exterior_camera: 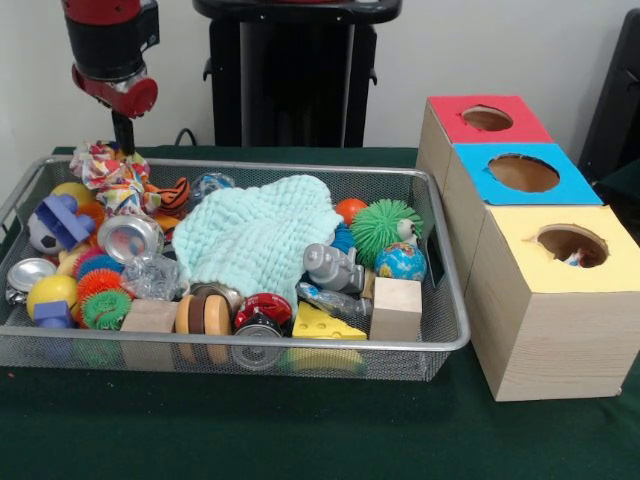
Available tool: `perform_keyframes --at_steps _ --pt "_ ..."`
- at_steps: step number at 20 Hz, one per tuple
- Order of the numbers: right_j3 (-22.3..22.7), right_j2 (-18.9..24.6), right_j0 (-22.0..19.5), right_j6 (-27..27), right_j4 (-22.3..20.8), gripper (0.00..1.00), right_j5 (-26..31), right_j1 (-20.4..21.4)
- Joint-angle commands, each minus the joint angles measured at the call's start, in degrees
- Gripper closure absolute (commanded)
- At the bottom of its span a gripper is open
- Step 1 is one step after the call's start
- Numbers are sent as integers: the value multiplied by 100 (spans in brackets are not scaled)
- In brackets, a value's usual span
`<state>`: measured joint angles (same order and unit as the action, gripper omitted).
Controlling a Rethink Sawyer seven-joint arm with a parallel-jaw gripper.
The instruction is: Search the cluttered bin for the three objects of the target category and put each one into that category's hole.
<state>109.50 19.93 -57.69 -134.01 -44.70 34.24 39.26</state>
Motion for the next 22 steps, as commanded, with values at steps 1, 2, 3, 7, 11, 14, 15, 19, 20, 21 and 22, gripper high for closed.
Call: perform_keyframes --at_steps 1,2,3,7,11,14,15,19,20,21,22 --pt "115 -299 389 -271 182 100 22 322" --pt "77 -256 328 -130 234 100 75 339" --pt "31 -202 260 37 303 100 191 371" --pt "-57 15 75 526 624 100 568 593" --pt "-53 127 63 754 985 100 933 928" --pt "-27 173 67 890 1164 100 1098 1121" --pt "-26 222 40 1013 1179 100 1128 1140" --pt "0 327 -78 1197 1216 100 1016 1153" --pt "0 356 -108 1233 1232 100 1005 1148" --pt "-10 416 -156 1292 1264 100 975 1159" --pt "-28 456 -173 1338 1293 100 1005 1192"
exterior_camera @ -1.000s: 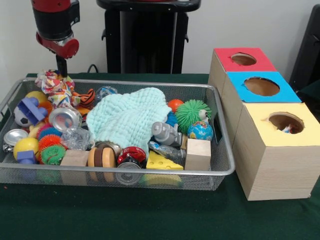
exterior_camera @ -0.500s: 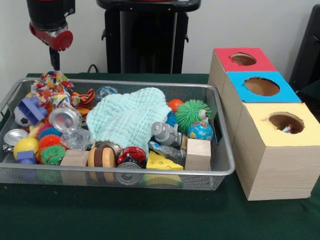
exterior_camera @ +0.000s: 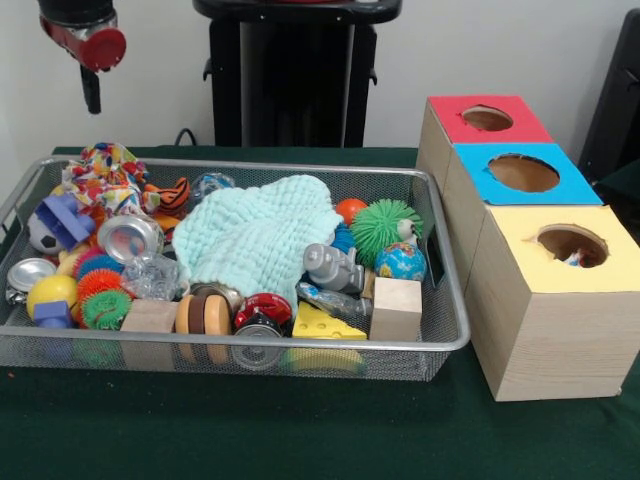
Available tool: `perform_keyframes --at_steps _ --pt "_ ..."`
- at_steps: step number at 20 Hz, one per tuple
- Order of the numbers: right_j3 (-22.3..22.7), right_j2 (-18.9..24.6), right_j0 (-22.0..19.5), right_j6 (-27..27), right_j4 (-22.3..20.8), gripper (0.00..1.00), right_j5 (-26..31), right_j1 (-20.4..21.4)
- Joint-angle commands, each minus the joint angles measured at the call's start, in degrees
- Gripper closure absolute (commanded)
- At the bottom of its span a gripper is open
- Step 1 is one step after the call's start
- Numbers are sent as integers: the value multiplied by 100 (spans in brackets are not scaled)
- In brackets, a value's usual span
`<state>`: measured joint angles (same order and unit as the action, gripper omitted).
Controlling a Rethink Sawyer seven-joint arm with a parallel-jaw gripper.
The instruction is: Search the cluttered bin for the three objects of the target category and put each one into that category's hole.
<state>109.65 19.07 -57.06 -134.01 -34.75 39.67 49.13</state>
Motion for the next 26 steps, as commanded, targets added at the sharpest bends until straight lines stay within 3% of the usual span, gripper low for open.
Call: perform_keyframes --at_steps 1,5,9,11,19,23,26 --pt "-87 591 -237 1392 391 100 605 315" --pt "-213 475 -2 1061 653 100 942 961" --pt "-332 505 82 1209 968 100 1612 1220" --pt "-302 526 74 1246 1012 100 1636 1198" --pt "-231 408 403 642 606 100 817 354" --pt "-417 315 578 402 479 100 478 -289" --pt "-623 321 579 516 451 100 348 -671"
